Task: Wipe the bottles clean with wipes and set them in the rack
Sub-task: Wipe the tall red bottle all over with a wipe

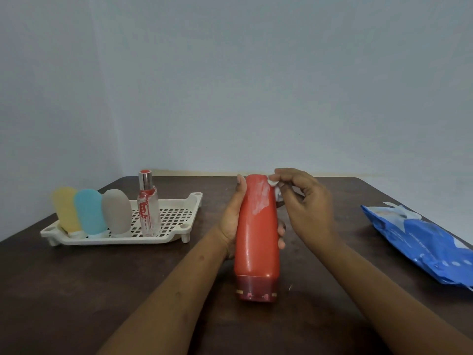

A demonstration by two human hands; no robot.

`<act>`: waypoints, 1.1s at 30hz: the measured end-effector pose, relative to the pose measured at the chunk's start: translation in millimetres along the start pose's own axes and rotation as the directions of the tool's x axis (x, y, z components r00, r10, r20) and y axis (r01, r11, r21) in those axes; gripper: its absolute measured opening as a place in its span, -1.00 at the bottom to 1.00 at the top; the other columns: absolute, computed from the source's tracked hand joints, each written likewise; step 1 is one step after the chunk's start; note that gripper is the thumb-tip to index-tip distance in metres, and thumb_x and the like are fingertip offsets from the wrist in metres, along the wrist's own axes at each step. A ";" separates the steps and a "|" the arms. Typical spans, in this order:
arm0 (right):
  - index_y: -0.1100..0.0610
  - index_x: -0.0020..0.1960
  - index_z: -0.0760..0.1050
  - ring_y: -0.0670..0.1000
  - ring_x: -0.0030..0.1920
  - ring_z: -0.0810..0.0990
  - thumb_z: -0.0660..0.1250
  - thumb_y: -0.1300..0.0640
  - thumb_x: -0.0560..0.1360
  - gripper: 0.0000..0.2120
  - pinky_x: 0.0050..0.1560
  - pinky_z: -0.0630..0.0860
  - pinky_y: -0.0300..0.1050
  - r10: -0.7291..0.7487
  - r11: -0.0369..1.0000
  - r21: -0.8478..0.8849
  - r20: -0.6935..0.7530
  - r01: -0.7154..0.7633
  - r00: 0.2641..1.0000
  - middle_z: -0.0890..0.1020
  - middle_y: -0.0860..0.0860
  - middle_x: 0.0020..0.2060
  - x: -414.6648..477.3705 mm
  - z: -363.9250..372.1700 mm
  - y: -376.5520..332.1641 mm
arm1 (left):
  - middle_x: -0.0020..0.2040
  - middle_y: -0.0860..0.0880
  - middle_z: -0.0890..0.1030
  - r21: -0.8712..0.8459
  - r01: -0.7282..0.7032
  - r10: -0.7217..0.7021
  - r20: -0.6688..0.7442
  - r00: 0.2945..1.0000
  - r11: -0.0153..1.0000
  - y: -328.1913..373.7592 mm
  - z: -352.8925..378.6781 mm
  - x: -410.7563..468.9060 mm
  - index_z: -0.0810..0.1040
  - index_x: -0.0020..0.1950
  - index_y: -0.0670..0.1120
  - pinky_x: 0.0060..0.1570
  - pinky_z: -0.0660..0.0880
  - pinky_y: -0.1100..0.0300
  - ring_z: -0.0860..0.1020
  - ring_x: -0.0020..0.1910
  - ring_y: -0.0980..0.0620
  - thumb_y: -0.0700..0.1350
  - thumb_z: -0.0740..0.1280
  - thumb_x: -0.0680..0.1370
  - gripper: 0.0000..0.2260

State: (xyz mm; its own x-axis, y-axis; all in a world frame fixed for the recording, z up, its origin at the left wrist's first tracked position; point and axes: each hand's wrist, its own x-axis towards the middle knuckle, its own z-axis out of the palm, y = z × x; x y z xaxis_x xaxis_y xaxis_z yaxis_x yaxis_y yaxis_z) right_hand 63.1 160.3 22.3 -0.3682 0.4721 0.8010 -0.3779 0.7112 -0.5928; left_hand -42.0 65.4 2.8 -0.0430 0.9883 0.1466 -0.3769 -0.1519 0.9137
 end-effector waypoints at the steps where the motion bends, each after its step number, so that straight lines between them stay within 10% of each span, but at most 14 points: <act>1: 0.05 -0.06 0.61 -0.26 0.08 0.54 0.22 0.40 0.52 -0.70 0.01 0.52 -0.34 -0.004 1.000 -0.004 0.004 0.004 1.000 0.60 -0.17 0.00 -0.2 -0.1 0.7 | -0.22 -0.21 0.61 -0.001 -0.002 0.002 0.006 1.000 1.000 -0.3 -0.7 0.4 0.48 0.10 -0.10 -0.23 0.59 0.07 0.63 -0.32 -0.17 0.52 0.34 0.13 -0.17; 21: 0.12 -0.11 0.55 0.05 -0.16 0.59 0.33 0.22 0.53 -0.94 -0.15 0.59 -0.01 0.350 0.847 0.409 0.055 -0.341 0.935 0.62 0.02 -0.17 2.3 4.0 14.7 | -0.18 -0.21 0.63 0.025 -0.004 0.001 0.082 0.997 1.000 -3.2 -2.5 6.7 0.49 0.08 -0.09 -0.21 0.60 0.07 0.64 -0.28 -0.16 0.49 0.37 0.17 -0.24; 26: 0.23 -0.11 0.51 0.08 -0.55 0.44 0.31 0.25 0.54 -0.93 -0.54 0.44 -0.16 0.337 0.795 0.460 0.207 -0.395 0.918 0.58 0.04 -0.38 -9.3 9.1 12.2 | -0.22 -0.20 0.61 -0.005 -0.057 0.057 0.061 0.997 0.998 2.4 -9.4 2.8 0.50 0.02 -0.15 -0.26 0.59 0.07 0.64 -0.32 -0.15 0.48 0.39 0.15 -0.22; 33: 0.34 -0.16 0.54 0.06 -0.48 0.52 0.24 0.42 0.52 -0.87 -0.52 0.50 -0.10 0.194 0.881 0.383 0.238 -0.276 0.952 0.52 0.19 -0.19 -17.0 4.2 2.8 | -0.22 -0.18 0.61 -0.021 -0.113 0.113 -0.001 0.994 0.993 5.5 -10.9 -1.8 0.56 0.08 -0.08 -0.27 0.60 0.06 0.62 -0.34 -0.13 0.50 0.38 0.11 -0.21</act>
State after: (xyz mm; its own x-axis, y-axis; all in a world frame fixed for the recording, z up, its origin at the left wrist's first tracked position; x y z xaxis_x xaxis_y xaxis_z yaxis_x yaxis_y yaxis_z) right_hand 64.7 152.1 6.7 -0.6258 0.4636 0.6272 -0.5572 0.2970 -0.7754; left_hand -54.1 63.0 3.4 -0.0859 0.9647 0.2488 -0.3886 -0.2624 0.8833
